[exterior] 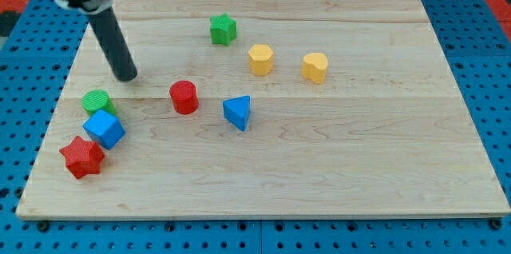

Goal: Push the green star into the blue cube

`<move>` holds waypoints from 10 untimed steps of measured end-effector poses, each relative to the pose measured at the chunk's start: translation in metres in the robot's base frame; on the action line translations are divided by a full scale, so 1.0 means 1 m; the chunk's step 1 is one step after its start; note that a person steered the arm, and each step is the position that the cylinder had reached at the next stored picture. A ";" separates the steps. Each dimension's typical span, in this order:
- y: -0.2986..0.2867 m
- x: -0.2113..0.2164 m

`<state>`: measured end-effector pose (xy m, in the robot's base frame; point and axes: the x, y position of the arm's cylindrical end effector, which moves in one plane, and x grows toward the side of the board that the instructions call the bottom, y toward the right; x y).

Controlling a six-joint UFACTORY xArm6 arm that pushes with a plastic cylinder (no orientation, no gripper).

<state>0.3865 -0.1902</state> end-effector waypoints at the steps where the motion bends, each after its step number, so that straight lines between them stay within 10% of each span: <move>1: 0.064 -0.039; 4: 0.169 -0.115; 7: 0.029 0.015; 10: 0.057 0.042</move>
<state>0.4280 -0.1331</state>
